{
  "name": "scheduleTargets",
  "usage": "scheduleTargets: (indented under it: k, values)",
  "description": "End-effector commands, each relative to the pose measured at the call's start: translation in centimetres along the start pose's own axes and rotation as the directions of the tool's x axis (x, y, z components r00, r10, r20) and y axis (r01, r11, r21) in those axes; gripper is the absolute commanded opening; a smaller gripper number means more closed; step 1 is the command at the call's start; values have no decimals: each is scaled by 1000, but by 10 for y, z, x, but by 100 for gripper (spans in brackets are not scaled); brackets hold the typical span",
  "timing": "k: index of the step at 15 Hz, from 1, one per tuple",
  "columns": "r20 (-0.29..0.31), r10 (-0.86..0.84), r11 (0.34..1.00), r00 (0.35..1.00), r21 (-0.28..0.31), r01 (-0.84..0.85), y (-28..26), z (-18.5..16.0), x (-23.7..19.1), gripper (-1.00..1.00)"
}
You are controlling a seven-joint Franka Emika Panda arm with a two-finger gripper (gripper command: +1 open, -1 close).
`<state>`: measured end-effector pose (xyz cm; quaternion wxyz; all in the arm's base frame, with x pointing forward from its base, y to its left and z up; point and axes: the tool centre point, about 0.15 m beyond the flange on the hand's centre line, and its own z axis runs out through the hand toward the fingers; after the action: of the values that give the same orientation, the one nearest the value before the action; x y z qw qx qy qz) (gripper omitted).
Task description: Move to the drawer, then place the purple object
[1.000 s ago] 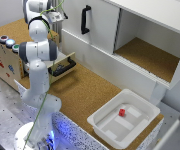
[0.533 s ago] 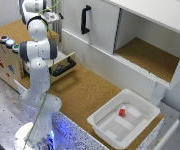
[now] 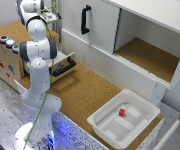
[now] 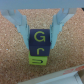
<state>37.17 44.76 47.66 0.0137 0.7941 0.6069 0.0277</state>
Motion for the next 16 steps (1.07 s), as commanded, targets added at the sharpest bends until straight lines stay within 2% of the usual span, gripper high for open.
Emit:
scheduleTargets:
  k: [1, 2, 4, 10, 12, 14, 16]
  values:
    - [152, 28, 998, 988, -61, -19, 1, -31, -15, -100]
    - [182, 28, 998, 983, -59, -18, 0, -23, -27, -100]
    - [203, 41, 999, 978, -44, -33, -2, -9, -50, -100]
    - [179, 75, 997, 981, -2, -76, -10, 18, -112, -100]
    - [196, 59, 998, 979, 3, -61, -9, 41, -135, -100]
    - [170, 42, 999, 985, 22, -46, -9, 54, -154, -100]
    - [124, 42, 999, 991, 10, -44, -13, 60, -169, -100]
